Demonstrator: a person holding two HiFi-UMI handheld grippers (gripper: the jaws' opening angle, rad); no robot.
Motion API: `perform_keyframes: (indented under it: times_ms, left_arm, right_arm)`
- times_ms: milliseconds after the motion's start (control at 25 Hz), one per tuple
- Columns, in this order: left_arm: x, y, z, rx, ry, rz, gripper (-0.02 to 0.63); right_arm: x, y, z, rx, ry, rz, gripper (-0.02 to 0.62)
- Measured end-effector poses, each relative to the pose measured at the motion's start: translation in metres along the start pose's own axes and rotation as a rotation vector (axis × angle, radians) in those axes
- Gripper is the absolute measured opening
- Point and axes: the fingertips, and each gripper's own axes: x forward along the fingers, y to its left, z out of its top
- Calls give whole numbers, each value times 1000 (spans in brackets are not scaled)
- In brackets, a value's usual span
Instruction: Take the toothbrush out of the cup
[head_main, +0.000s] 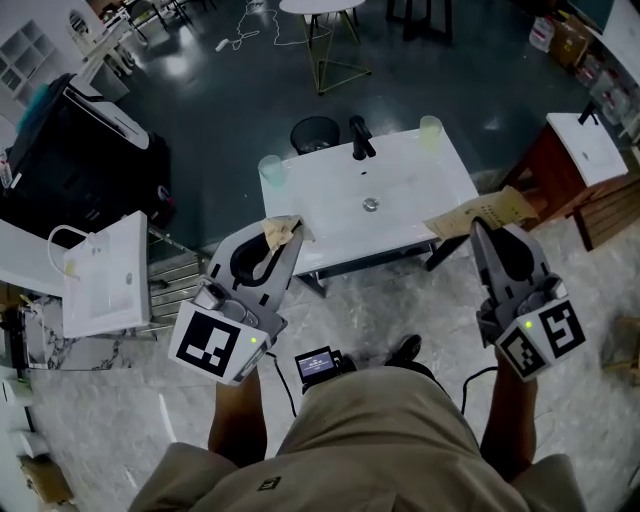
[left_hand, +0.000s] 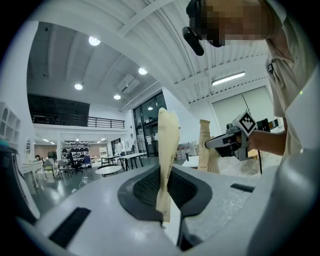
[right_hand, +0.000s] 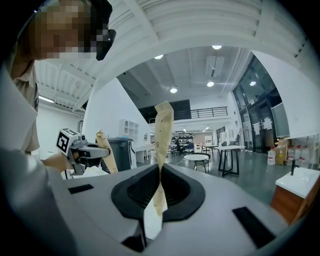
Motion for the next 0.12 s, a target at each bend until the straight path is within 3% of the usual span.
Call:
perform_keyframes:
  times_ms: [120]
  left_arm:
    - [1,2,3,-6,-2,4,26]
  right_arm:
    - [1,-1,2,-1,6,1,18]
